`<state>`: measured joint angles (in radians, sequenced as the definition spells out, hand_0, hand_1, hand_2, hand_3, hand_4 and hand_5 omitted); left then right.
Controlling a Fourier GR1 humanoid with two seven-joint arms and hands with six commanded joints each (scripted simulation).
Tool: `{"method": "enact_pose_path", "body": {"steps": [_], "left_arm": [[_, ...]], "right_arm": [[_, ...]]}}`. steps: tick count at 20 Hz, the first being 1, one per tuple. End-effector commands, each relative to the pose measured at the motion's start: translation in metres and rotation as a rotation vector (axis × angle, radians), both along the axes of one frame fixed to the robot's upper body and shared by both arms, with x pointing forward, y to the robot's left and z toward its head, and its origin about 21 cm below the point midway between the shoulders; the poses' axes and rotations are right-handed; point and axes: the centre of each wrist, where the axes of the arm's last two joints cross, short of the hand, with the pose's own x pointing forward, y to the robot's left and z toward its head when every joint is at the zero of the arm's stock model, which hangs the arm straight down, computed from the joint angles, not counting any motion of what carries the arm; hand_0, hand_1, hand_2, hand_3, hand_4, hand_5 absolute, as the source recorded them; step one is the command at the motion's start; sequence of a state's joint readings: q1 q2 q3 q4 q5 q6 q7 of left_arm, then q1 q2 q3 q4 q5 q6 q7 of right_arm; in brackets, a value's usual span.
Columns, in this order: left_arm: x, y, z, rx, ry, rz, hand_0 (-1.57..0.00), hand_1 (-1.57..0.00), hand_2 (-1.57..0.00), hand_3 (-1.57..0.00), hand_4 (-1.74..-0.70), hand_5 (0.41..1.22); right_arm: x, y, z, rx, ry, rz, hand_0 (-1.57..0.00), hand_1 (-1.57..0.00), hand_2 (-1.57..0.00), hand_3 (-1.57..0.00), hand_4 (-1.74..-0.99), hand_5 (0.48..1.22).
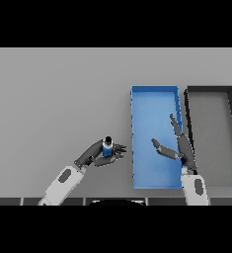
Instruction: Pick up the blue pipe and place it into the blue bin.
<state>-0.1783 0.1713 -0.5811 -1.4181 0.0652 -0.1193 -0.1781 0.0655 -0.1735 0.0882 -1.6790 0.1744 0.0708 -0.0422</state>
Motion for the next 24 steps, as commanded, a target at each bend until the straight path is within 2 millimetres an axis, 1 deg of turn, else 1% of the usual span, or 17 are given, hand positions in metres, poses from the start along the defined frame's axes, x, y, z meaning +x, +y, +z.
{"method": "enact_pose_path", "body": {"steps": [1, 4, 6, 8, 9, 10, 11, 12, 13, 14, 17, 19, 20, 21, 22, 23, 24], "left_arm": [[-0.001, -0.004, 0.006, -0.031, -0.028, -0.01, -1.51, -1.52, -1.53, -1.52, -1.49, 1.202], [0.005, -0.016, 0.026, -0.113, -0.082, -0.028, -1.54, -1.54, -1.55, -1.54, -1.48, 1.211], [0.005, -0.019, 0.035, -0.105, -0.093, -0.03, -1.55, -1.55, -1.56, -1.55, -1.48, 1.215], [0.006, -0.021, 0.045, -0.104, -0.117, -0.047, -1.56, -1.56, -1.56, -1.56, -1.47, 1.217], [0.009, -0.021, 0.049, -0.093, -0.119, -0.051, -1.56, -1.56, -1.56, -1.56, -1.47, 1.218], [0.008, -0.026, 0.052, -0.088, -0.113, -0.067, -1.56, -1.56, -1.57, -1.56, -1.47, 1.218], [0.008, -0.025, 0.052, -0.086, -0.107, -0.073, -1.56, -1.57, -1.57, -1.57, -1.47, 1.219], [0.01, -0.029, 0.057, -0.078, -0.103, -0.079, -1.57, -1.57, -1.57, -1.57, -1.47, 1.219], [0.011, -0.029, 0.058, -0.087, -0.109, -0.081, -1.57, -1.57, -1.57, -1.57, -1.47, 1.22], [0.006, -0.029, 0.057, -0.092, -0.109, -0.101, -1.57, -1.57, -1.57, -1.57, -1.47, 1.22], [0.007, -0.033, 0.061, -0.071, -0.098, -0.103, -1.57, -1.57, -1.57, -1.57, -1.47, 1.22], [0.006, -0.03, 0.06, -0.066, -0.096, -0.096, -1.57, -1.57, -1.57, -1.57, -1.47, 1.22], [0.006, -0.031, 0.062, -0.069, -0.098, -0.101, -1.57, -1.57, -1.57, -1.57, -1.47, 1.22], [0.005, -0.029, 0.06, -0.079, -0.104, -0.095, -1.57, -1.57, -1.57, -1.57, -1.47, 1.22], [0.006, -0.032, 0.058, -0.069, -0.1, -0.09, -1.57, -1.57, -1.57, -1.57, -1.47, 1.22], [0.009, -0.031, 0.057, -0.061, -0.103, -0.089, -1.57, -1.57, -1.57, -1.57, -1.47, 1.221], [0.009, -0.028, 0.055, -0.063, -0.109, -0.092, -1.57, -1.57, -1.57, -1.57, -1.47, 1.221]], "right_arm": [[-0.001, 0.004, -0.002, 0.005, 0.002, 0.003, 0.0, 0.0, 0.0, 0.0, -1.158, 0.552], [0.001, 0.001, -0.002, -0.018, -0.004, -0.004, 0.0, 0.0, 0.0, 0.0, -1.144, 0.551], [-0.002, 0.001, -0.005, -0.016, -0.002, 0.005, 0.0, 0.0, 0.0, 0.0, -1.138, 0.555], [-0.001, 0.002, -0.002, -0.018, -0.022, 0.008, 0.0, 0.0, 0.0, 0.0, -1.129, 0.561], [-0.002, -0.002, 0.0, -0.017, -0.022, 0.005, 0.0, 0.0, 0.0, 0.0, -1.128, 0.564], [-0.004, 0.0, -0.001, -0.02, -0.017, 0.009, 0.0, 0.0, 0.0, 0.0, -1.126, 0.567], [-0.002, -0.001, -0.001, -0.023, -0.009, 0.003, 0.0, 0.0, 0.0, 0.0, -1.124, 0.569], [0.001, -0.002, -0.001, -0.031, -0.005, 0.005, 0.0, 0.0, 0.0, 0.0, -1.123, 0.571], [0.001, -0.003, -0.001, -0.026, -0.007, 0.002, 0.0, 0.0, 0.0, 0.0, -1.124, 0.574], [0.003, -0.004, 0.001, -0.031, -0.011, 0.006, 0.0, 0.0, 0.0, 0.0, -1.124, 0.578], [0.014, -0.007, 0.01, -0.058, -0.018, 0.038, 0.0, 0.0, 0.0, 0.0, -1.121, 0.578], [0.024, -0.01, 0.016, -0.078, -0.017, 0.064, 0.0, 0.0, 0.0, 0.0, -1.133, 0.578], [0.025, -0.006, 0.017, -0.082, -0.017, 0.08, 0.0, 0.0, 0.0, 0.0, -1.157, 0.578], [0.026, -0.007, 0.018, -0.085, -0.019, 0.083, 0.0, 0.0, 0.0, 0.0, -1.185, 0.578], [0.026, -0.009, 0.018, -0.088, -0.03, 0.094, 0.0, 0.0, 0.0, 0.0, -1.191, 0.577], [0.028, -0.005, 0.02, -0.063, -0.042, 0.108, 0.0, -0.01, 0.0, 0.0, -1.194, 0.572], [0.027, -0.007, 0.021, -0.027, -0.067, 0.127, 0.0, -0.02, -0.02, 0.0, -1.178, 0.569]]}}
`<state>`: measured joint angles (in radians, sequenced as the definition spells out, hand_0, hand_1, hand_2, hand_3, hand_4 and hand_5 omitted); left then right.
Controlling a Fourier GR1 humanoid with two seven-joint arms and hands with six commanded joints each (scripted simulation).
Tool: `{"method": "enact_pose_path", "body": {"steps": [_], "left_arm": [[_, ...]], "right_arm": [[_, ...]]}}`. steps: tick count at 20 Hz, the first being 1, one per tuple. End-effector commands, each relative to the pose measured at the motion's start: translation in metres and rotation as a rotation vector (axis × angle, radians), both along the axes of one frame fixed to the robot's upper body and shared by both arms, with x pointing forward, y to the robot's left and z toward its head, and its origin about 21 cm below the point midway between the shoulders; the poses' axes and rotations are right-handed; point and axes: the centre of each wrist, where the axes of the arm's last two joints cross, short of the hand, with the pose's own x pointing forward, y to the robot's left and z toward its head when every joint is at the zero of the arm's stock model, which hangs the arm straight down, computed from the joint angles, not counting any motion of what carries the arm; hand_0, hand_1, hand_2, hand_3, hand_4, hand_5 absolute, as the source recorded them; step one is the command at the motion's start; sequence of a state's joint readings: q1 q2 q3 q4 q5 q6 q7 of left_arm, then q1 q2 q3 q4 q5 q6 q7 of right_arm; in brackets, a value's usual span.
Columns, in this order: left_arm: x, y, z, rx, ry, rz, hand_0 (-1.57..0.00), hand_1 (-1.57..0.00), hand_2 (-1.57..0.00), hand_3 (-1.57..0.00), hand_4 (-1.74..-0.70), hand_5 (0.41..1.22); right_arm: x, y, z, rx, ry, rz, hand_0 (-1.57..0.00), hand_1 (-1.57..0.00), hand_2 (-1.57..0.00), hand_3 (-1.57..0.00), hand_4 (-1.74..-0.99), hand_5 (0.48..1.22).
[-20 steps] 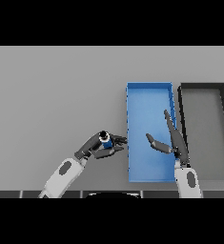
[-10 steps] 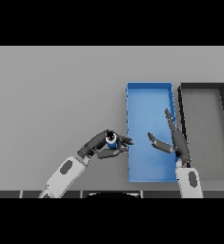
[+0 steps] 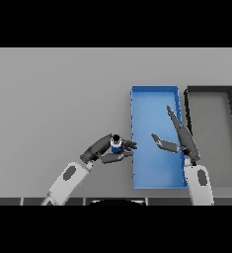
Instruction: Pick up the blue pipe and place it into the blue bin.
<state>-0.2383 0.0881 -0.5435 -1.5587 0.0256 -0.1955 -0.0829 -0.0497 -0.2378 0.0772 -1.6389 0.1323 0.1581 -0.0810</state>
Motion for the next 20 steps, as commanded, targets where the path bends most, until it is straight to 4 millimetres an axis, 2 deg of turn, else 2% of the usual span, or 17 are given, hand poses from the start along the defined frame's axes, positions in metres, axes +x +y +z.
{"method": "enact_pose_path", "body": {"steps": [1, 4, 5, 9, 11, 13, 15, 20], "left_arm": [[-0.002, 0.001, 0.0, -0.01, -0.005, -0.004, -1.57, -1.57, -1.57, -1.57, -1.47, 1.221], [-0.001, -0.002, 0.004, 0.001, 0.002, -0.007, -1.57, -1.57, -1.57, -1.57, -1.47, 1.221], [-0.003, -0.002, 0.004, -0.003, 0.002, -0.006, -1.57, -1.57, -1.57, -1.57, -1.47, 1.221], [-0.001, 0.001, 0.004, 0.009, -0.002, 0.008, -1.57, -1.57, -1.57, -1.57, -1.47, 1.221], [-0.003, 0.001, -0.001, 0.022, 0.003, -0.005, -1.57, -1.57, -1.57, -1.57, -1.47, 1.221], [0.0, 0.0, 0.002, 0.024, -0.014, -0.005, -1.57, -1.57, -1.57, -1.57, -1.47, 1.221], [0.004, 0.001, 0.005, 0.03, -0.025, -0.006, -1.57, -1.57, -1.57, -1.57, -1.47, 1.221], [-0.001, 0.001, 0.006, 0.027, -0.014, -0.013, -1.57, -1.57, -1.57, -1.57, -1.47, 1.221]], "right_arm": [[0.002, 0.0, 0.01, 0.059, -0.042, 0.043, 0.0, -0.02, -0.03, 0.0, -1.166, 0.571], [0.009, -0.005, 0.036, 0.135, -0.102, 0.162, 0.0, -0.01, -0.02, 0.0, -1.169, 0.597], [0.011, -0.006, 0.052, 0.111, -0.113, 0.215, 0.0, -0.01, -0.02, 0.0, -1.163, 0.592], [0.004, 0.005, 0.097, 0.041, -0.095, 0.412, 0.0, 0.0, -0.01, 0.0, -1.185, 0.554], [0.002, 0.015, 0.113, -0.018, -0.114, 0.499, 0.0, 0.0, 0.0, 0.0, -1.205, 0.539], [0.001, 0.022, 0.127, -0.043, -0.125, 0.581, 0.0, 0.0, 0.0, 0.0, -1.23, 0.531], [0.002, 0.036, 0.133, -0.07, -0.098, 0.634, 0.0, 0.0, 0.0, 0.0, -1.256, 0.523], [0.007, 0.06, 0.138, -0.079, -0.036, 0.75, 0.0, 0.0, 0.0, 0.0, -1.227, 0.528]]}}
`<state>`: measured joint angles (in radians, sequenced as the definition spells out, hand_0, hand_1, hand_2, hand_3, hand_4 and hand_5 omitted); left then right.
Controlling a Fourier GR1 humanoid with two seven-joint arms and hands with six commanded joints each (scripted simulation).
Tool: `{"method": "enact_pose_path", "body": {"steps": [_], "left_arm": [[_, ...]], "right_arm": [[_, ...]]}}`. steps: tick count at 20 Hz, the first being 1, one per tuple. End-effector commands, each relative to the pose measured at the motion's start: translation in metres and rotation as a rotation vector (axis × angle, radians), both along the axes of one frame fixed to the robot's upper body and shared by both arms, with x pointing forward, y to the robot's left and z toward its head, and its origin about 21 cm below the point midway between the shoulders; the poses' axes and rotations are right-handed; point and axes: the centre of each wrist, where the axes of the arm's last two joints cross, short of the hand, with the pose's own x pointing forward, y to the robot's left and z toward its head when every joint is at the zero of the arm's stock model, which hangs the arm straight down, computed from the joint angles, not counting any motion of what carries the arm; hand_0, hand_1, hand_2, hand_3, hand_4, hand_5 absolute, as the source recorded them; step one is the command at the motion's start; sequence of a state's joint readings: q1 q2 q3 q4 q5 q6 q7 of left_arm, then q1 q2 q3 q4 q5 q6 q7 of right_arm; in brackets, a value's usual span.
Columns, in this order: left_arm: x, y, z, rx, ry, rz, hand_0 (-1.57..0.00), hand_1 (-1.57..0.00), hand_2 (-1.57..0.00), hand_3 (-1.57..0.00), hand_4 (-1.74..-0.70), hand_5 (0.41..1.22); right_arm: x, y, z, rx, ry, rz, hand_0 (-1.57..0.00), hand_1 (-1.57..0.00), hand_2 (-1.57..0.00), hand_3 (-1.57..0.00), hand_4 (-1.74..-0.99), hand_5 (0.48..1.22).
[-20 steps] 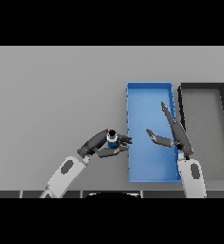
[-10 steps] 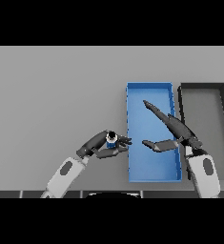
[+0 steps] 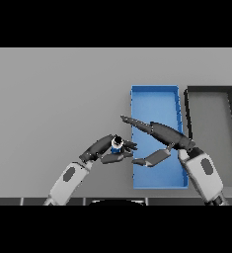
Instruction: Pick up the blue pipe and place it into the blue bin.
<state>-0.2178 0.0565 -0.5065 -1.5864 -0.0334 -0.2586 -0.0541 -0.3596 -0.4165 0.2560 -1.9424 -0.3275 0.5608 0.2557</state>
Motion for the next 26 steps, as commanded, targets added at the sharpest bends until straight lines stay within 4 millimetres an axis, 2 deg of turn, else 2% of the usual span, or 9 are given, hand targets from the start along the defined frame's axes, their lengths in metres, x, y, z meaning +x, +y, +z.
{"method": "enact_pose_path", "body": {"steps": [1, 12, 13, 15, 16, 18, 20, 23, 26], "left_arm": [[0.001, 0.002, 0.004, -0.004, -0.002, 0.005, -1.57, -1.57, -1.57, -1.57, -1.48, 1.221], [0.007, -0.002, -0.002, -0.029, 0.026, -0.057, -1.57, -1.57, -1.57, -1.57, -1.46, 1.221], [0.006, 0.0, -0.003, -0.016, 0.041, -0.037, -1.57, -1.57, -1.57, -1.57, -1.51, 1.221], [0.005, 0.001, -0.003, 0.001, 0.073, -0.032, -1.57, -1.57, -1.53, -1.14, -1.6, 1.221], [0.005, 0.0, -0.003, 0.01, 0.075, -0.027, -1.57, -1.57, -1.54, -1.16, -1.63, 1.221], [0.006, -0.003, 0.001, -0.019, 0.055, -0.033, -1.57, -1.57, -1.55, -1.23, -1.67, 1.221], [0.005, 0.0, 0.0, -0.018, 0.051, -0.034, -1.57, -1.57, -1.56, -1.31, -1.69, 1.221], [0.007, -0.004, 0.002, -0.026, 0.041, -0.029, -1.57, -1.57, -1.55, -1.37, -1.72, 1.221], [0.007, -0.003, 0.001, -0.035, 0.017, -0.032, -1.57, -1.57, -1.55, -1.42, -1.73, 1.221]], "right_arm": [[0.0, 0.007, 0.0, -0.019, 0.003, 0.029, 0.0, 0.0, 0.0, 0.0, -1.22, 0.525], [0.023, 0.071, 0.0, -0.105, 0.042, 0.19, -0.02, -0.11, -0.13, -0.05, -1.222, 0.517], [0.027, 0.073, 0.0, -0.118, 0.048, 0.194, -0.17, -0.24, -0.25, -0.14, -1.255, 0.519], [0.029, 0.083, 0.003, -0.125, 0.044, 0.205, -0.63, -0.65, -0.66, -0.5, -1.383, 0.523], [0.029, 0.082, 0.002, -0.127, 0.035, 0.214, -0.82, -0.84, -0.84, -0.66, -1.446, 0.527], [0.027, 0.088, 0.001, -0.071, 0.039, 0.238, -1.09, -1.1, -1.1, -0.9, -1.537, 0.6], [0.026, 0.088, -0.004, -0.028, 0.078, 0.244, -1.26, -1.27, -1.27, -1.14, -1.495, 0.781], [0.025, 0.091, -0.007, 0.008, 0.026, 0.259, -1.41, -1.42, -1.42, -1.35, -1.474, 0.996], [0.02, 0.093, -0.008, 0.007, 0.015, 0.271, -1.49, -1.49, -1.49, -1.46, -1.485, 1.106]]}}
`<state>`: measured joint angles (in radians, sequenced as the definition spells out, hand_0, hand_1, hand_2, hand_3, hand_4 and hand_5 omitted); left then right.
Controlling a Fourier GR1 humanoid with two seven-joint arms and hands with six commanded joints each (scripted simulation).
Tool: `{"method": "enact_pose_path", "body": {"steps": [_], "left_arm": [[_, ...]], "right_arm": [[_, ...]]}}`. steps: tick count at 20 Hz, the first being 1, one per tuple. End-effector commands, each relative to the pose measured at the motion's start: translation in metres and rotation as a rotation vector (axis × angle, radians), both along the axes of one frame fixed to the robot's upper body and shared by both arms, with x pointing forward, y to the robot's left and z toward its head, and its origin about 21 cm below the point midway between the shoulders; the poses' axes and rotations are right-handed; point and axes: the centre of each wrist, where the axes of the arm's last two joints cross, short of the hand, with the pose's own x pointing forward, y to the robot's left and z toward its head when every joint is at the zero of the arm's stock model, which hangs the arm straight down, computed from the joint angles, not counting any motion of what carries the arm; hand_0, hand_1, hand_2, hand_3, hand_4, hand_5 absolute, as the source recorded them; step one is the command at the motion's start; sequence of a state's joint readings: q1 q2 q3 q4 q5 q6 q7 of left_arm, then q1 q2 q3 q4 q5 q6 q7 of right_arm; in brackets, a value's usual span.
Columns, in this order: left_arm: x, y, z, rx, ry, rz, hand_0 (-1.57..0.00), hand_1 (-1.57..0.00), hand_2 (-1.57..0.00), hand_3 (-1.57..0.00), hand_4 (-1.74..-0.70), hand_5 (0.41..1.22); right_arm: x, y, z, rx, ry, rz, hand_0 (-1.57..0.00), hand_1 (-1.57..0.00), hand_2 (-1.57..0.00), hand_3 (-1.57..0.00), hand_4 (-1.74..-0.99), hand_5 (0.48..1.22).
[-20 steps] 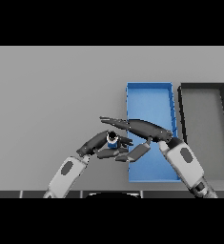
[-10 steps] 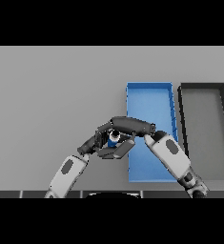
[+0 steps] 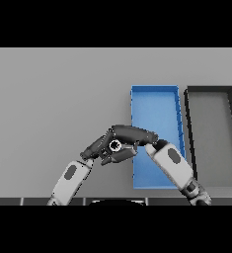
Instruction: Pick up the blue pipe and place it into the blue bin.
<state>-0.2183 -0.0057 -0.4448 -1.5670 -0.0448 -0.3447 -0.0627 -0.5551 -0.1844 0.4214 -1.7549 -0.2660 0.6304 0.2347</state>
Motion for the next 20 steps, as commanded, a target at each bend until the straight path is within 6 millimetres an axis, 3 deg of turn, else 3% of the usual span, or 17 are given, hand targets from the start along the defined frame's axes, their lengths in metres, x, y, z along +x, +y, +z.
{"method": "enact_pose_path", "body": {"steps": [1, 5, 6, 7, 9, 11, 15, 20], "left_arm": [[0.0, 0.001, -0.002, 0.012, 0.009, 0.002, -1.57, -1.57, -1.55, -1.43, -1.73, 1.221], [-0.001, -0.003, 0.003, 0.025, 0.016, 0.017, -1.57, -1.57, -1.56, -1.43, -1.73, 1.221], [-0.001, -0.001, 0.003, 0.016, 0.001, 0.015, -1.57, -1.57, -1.57, -1.26, -1.73, 1.221], [0.001, 0.002, 0.003, 0.023, -0.018, 0.014, -1.45, -1.37, -1.34, -1.05, -1.63, 1.221], [-0.001, 0.006, 0.002, 0.07, -0.03, 0.002, -0.94, -0.88, -0.85, -0.67, -1.41, 1.221], [0.0, 0.008, 0.0, 0.101, -0.028, -0.023, -0.6, -0.56, -0.55, -0.43, -1.25, 1.221], [0.004, 0.011, 0.0, 0.151, 0.009, -0.033, -0.25, -0.23, -0.22, -0.18, -1.06, 0.912], [0.003, 0.006, -0.001, 0.179, 0.063, -0.007, -0.08, -0.07, -0.07, -0.06, -0.97, 0.642]], "right_arm": [[0.0, 0.0, -0.004, 0.008, 0.039, -0.009, -1.51, -1.51, -1.51, -1.48, -1.488, 1.129], [-0.003, -0.002, -0.005, 0.038, 0.102, -0.024, -1.54, -1.55, -1.55, -1.53, -1.494, 1.183], [-0.004, -0.001, -0.003, 0.037, 0.113, -0.031, -1.55, -1.55, -1.55, -1.54, -1.495, 1.191], [-0.004, 0.001, -0.001, 0.034, 0.103, -0.042, -1.55, -1.55, -1.55, -1.55, -1.496, 1.197], [-0.004, 0.002, -0.003, 0.027, 0.1, -0.048, -1.56, -1.56, -1.56, -1.56, -1.497, 1.206], [-0.004, 0.002, -0.003, 0.024, 0.1, -0.062, -1.56, -1.56, -1.56, -1.56, -1.498, 1.211], [-0.004, 0.002, -0.002, 0.049, 0.089, -0.067, -1.57, -1.57, -1.57, -1.57, -1.499, 1.217], [-0.006, 0.0, -0.001, 0.055, 0.059, -0.075, -1.57, -1.57, -1.57, -1.57, -1.499, 1.22]]}}
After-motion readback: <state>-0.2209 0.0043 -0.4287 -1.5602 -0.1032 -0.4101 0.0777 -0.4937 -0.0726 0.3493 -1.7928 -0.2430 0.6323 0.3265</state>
